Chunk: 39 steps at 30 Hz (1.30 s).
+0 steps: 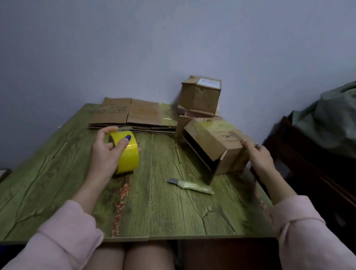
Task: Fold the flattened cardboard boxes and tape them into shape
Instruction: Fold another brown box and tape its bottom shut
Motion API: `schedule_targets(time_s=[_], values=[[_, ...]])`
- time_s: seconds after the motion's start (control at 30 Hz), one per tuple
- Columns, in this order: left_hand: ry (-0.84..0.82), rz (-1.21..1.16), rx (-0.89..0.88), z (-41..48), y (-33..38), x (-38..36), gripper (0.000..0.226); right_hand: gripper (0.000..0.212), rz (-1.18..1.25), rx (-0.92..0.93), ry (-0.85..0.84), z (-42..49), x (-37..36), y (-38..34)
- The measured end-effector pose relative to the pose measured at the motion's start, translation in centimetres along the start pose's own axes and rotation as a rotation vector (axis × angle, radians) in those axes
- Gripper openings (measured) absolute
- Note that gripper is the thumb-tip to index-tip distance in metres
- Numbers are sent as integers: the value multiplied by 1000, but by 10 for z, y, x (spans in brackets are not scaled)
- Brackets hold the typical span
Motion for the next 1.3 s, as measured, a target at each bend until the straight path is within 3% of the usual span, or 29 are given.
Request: schedule_targets(time_s=[0.1,0.17,0.27,0.37,0.43,0.6,0.87,1.3], values=[[-16,-30,5,-4,2,-1,30,62,-204,220,212,-8,10,-38],[-41,-72,5,-8,3,-1,31,46,-97,466,263,-22,6,-79],[-90,-89,24,-20,10,-1,31,34,74,699,-54,-59,-25,-137],[-128,-83,58,-31,13,6,32,49,31,805,-472,-103,-75,-156],[-128,-30,48,-37,16,14,37,60,-11,800,-617,-123,-106,-153],[-186,-31,44,-55,24,27,35,61,184,669,-683,-137,-146,-156],[-223,-14,57,-65,24,37,38,2,410,552,-716,-144,-171,-166],[-156,327,-30,-74,24,46,59,9,529,442,-856,-152,-176,-167]])
Point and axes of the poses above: each hand's wrist, its own z-axis towards the middle knuckle, its own x-axis out of the back of the hand, y = z × x, the point moved 4 cm from there along z, towards the middle knuckle, and after that the axes turned 6 degrees about x, right-handed, at the moved point
